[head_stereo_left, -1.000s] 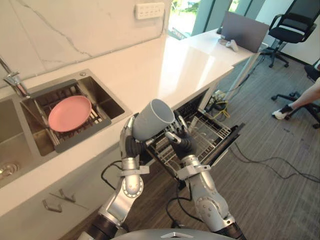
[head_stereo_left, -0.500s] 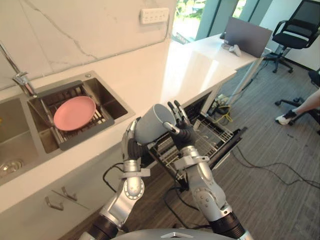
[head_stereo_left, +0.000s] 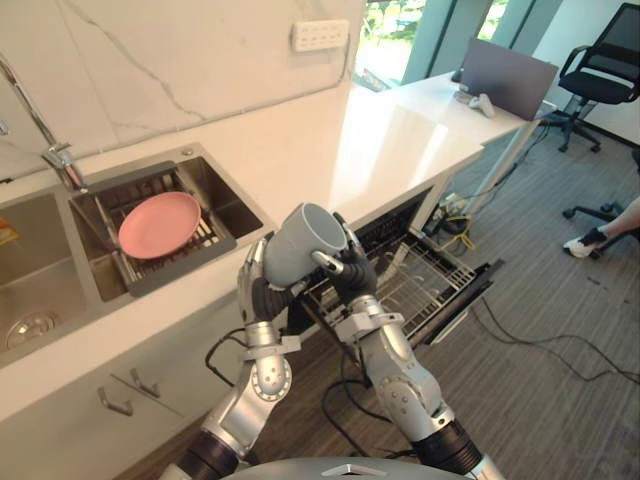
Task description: Walk over to the sink, pick up the cup, carry it to the dishwasher, place the cup inside the dishwasher, then close the dishwasher door
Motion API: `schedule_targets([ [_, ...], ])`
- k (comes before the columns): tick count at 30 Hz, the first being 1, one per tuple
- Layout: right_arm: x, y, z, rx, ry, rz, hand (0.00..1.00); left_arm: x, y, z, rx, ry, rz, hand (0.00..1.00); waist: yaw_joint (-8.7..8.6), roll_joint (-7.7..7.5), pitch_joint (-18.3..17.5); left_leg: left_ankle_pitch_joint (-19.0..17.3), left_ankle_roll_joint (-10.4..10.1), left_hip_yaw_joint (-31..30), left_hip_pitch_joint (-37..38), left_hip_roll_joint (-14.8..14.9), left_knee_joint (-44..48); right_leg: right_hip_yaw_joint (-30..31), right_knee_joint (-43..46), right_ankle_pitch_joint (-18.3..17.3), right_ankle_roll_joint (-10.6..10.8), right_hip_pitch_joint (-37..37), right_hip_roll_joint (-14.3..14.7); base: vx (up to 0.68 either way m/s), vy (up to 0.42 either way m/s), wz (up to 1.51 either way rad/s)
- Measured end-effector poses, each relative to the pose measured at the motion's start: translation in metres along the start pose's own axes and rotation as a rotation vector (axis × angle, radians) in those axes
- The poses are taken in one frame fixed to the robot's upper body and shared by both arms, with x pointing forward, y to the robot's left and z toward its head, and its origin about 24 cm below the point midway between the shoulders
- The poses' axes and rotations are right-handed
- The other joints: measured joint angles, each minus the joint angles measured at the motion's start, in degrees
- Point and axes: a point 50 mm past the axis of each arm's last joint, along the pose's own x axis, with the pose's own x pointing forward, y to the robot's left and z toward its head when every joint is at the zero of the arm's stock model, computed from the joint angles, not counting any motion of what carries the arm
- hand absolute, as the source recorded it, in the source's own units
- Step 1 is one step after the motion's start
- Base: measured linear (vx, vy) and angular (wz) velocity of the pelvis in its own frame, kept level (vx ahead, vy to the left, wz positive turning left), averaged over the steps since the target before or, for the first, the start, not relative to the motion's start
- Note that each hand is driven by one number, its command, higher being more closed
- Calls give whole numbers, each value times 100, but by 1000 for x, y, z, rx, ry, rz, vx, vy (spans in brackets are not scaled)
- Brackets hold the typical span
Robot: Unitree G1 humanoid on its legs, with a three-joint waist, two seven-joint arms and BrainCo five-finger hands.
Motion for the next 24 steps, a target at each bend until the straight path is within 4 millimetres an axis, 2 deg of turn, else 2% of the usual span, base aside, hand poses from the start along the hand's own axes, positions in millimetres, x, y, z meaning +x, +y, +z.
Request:
schedule_targets([
  [8,1,-2,-7,-2,29,-25,0,10,8,6,5,-19,101,100,15,-2,-22,3,2,62,20,0,4,77,-17,37,-32,-12,2,-31,-2,-5],
  [16,12,7,0,4,0,-21,0,13,5,11,-10,-29,102,100,38,0,-23,12,4,57,18,-2,3,66,-39,50,-36,-1,1,0,0,0],
  [24,13,10,-1,20,-3,-33,0,12,2,13,-22,-23,84,100,93,16,-59,22,3,-26,1,-23,2,-48,-135,87,9,79,-4,2,-5,5],
])
